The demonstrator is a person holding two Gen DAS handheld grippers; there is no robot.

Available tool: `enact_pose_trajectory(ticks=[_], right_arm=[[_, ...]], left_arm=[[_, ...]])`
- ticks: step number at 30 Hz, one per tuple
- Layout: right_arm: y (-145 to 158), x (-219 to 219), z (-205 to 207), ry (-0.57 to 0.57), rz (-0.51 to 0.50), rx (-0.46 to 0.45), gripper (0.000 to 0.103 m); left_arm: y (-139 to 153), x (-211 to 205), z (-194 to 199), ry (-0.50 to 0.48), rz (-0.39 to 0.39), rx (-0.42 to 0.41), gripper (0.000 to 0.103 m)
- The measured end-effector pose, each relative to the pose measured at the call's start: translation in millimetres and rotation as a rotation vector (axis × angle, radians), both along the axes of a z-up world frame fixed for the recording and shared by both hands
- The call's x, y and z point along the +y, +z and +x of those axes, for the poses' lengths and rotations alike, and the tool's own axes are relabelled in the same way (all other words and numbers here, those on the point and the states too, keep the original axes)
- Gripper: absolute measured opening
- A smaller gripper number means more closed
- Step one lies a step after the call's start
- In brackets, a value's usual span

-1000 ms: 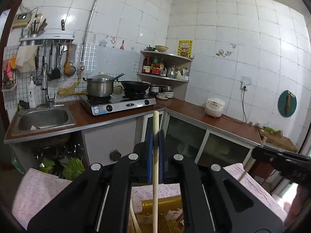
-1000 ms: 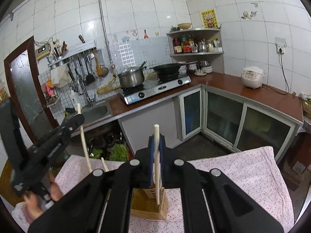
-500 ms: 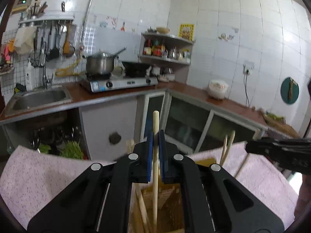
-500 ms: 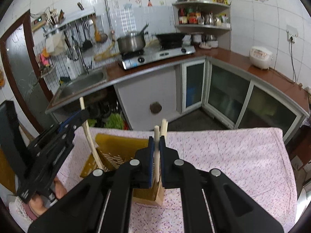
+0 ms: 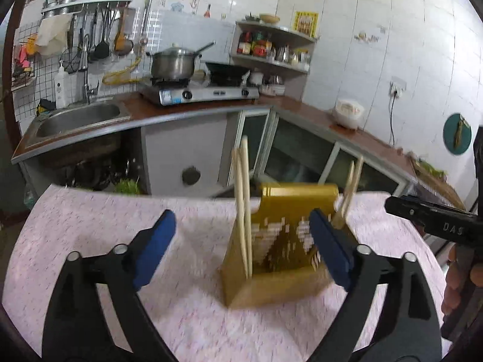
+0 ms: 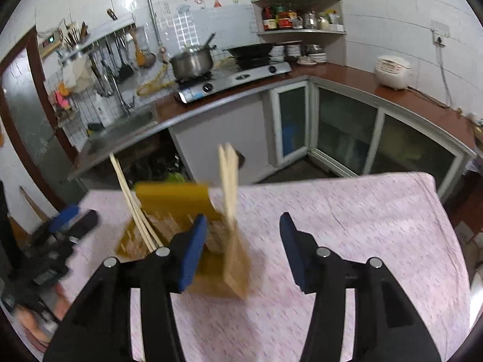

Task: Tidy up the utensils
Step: 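Open both grippers and withdraw them back over the table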

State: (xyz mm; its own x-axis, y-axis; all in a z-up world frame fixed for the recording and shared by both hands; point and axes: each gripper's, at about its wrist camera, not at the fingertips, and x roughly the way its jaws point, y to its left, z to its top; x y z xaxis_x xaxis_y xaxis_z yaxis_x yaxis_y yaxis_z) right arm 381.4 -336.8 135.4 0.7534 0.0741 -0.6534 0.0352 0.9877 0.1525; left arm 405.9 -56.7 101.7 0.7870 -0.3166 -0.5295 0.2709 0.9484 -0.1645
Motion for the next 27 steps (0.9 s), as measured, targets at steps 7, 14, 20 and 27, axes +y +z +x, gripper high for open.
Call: enact_pose_trajectory(ticks=[7, 14, 20, 27], right_arm=[[-54, 3, -76, -0.05, -0.134, 0.07, 0.072], [-96, 25, -136, 0.008, -0.162, 0.152, 0.073], [-124, 45, -164, 0.038, -0.203, 0.225, 0.073], [-136, 60, -180, 0.078, -0.172, 0.253, 0.072]], left_arm=[[-28, 30, -57, 0.032, 0.028, 0.132, 0.098], [-86, 50, -112, 0.044, 0.044, 0.326, 0.098], [-127, 56, -138, 0.048, 0.048, 0.482, 0.098], [-144, 50, -156, 0.054, 0.078, 0.514, 0.088]])
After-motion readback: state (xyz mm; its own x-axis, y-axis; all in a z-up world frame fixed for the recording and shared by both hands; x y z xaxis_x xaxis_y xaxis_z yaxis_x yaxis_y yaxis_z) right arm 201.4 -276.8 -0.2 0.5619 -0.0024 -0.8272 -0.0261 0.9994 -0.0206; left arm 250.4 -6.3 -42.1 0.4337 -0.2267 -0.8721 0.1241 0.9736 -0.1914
